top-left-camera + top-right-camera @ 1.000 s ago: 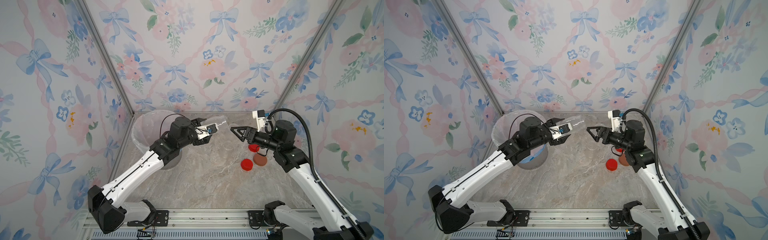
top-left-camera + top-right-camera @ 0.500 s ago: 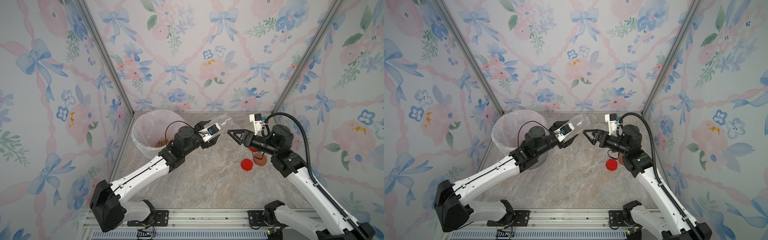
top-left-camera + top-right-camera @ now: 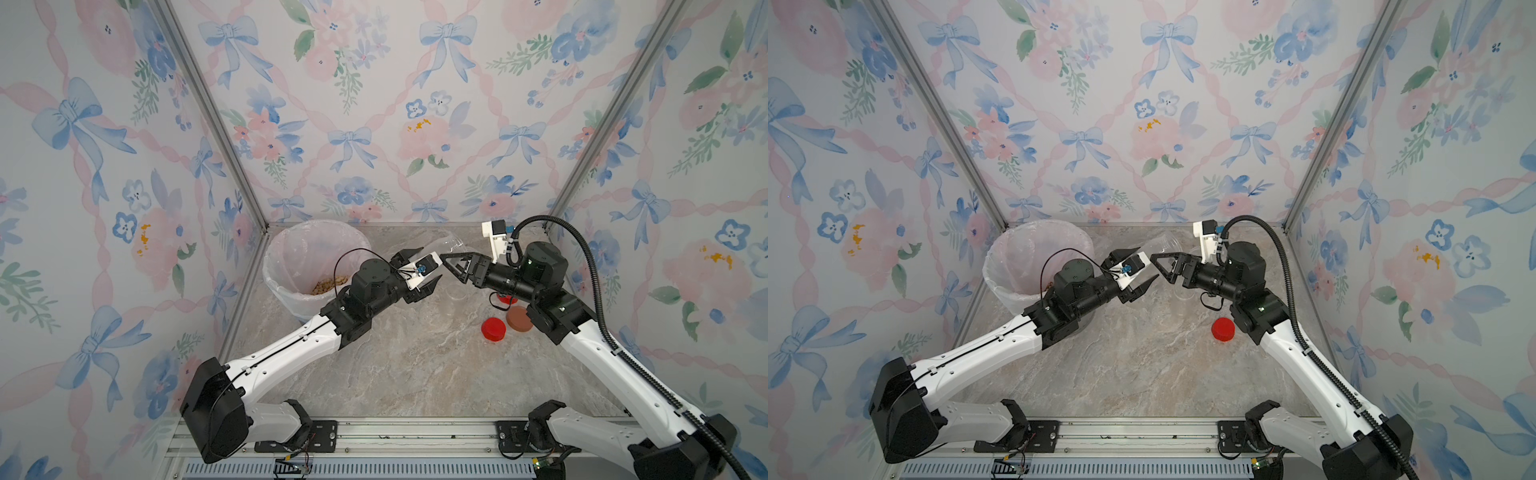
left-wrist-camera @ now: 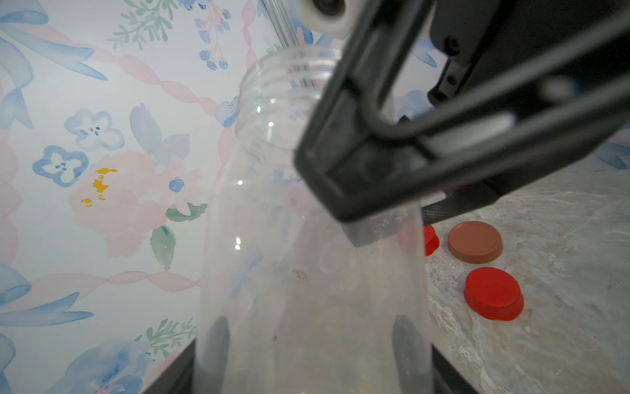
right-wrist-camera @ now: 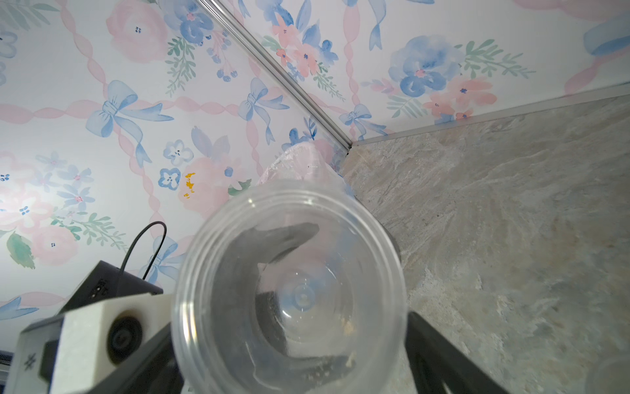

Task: Empty moldy peanuts from jars
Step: Place the jar at the center of the board.

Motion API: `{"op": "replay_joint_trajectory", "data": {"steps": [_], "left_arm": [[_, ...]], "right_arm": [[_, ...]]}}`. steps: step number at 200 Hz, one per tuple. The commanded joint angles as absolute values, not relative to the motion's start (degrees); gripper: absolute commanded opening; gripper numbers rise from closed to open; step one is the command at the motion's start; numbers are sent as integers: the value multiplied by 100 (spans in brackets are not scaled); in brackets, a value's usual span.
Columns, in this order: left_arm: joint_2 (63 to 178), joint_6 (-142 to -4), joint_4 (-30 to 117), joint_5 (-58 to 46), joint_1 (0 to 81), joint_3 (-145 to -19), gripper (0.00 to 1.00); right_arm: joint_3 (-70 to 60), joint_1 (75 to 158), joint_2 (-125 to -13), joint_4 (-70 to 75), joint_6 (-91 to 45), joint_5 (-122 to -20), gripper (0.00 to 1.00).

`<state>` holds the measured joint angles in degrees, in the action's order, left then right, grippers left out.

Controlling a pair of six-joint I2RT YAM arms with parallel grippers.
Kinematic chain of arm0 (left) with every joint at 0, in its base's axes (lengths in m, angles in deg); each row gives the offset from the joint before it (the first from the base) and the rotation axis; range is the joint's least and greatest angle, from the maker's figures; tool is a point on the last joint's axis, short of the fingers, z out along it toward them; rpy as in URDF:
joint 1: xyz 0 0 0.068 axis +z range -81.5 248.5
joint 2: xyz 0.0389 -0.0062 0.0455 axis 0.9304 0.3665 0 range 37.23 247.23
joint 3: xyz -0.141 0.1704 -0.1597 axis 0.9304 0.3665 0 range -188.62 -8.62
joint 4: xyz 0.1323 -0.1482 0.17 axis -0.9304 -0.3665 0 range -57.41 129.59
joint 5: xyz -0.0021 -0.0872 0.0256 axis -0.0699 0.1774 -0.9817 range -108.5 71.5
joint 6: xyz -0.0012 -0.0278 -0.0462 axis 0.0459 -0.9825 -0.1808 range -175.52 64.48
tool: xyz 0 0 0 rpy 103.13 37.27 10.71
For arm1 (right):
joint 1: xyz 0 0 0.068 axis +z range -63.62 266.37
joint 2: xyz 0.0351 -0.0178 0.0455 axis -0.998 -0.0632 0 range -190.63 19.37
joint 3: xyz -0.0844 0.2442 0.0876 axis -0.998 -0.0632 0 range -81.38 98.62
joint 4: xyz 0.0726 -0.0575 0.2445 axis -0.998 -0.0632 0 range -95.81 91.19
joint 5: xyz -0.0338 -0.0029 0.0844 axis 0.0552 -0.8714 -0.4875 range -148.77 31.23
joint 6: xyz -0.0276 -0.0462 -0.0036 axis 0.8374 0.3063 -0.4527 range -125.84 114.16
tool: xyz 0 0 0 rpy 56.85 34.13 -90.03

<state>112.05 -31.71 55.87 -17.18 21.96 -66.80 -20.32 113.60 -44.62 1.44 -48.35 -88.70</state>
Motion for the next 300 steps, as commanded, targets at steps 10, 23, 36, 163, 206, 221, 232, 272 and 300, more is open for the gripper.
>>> {"op": "replay_joint_trajectory", "data": {"steps": [10, 23, 36, 163, 206, 221, 232, 272, 300], "left_arm": [[11274, -3284, 5859, -1756, 2126, -6650, 19], [11273, -3303, 5893, -1748, 2113, -6661, 19], [11282, -3308, 5917, -1706, 2088, -6655, 19], [11254, -3273, 5825, -1425, 1849, -6548, 48], [10930, -2682, 5310, -442, 1823, -6341, 67], [10786, -2435, 5300, -374, 1769, -6191, 80], [10693, -2417, 5259, -324, 1751, -6133, 81], [10544, -2527, 5198, -218, 1719, -6071, 98], [10484, -2523, 4973, -602, 1674, -6100, 98]], "right_arm": [[-1832, 11491, -4686, 397, -4744, -8763, 95], [-1807, 11529, -4787, 394, -4713, -8745, 95], [-1826, 11562, -4837, 438, -4721, -8659, 93], [-1734, 11917, -4780, -134, -3907, -7754, 55], [-1337, 12134, -4778, -1034, -3344, -7114, 48], [-1286, 12150, -4800, -1125, -3296, -7073, 47], [-1220, 12178, -4835, -1236, -3245, -7025, 46], [-1120, 12247, -4941, -1309, -3198, -6976, 43], [-1073, 12332, -4972, -1430, -3113, -6837, 43]]}}
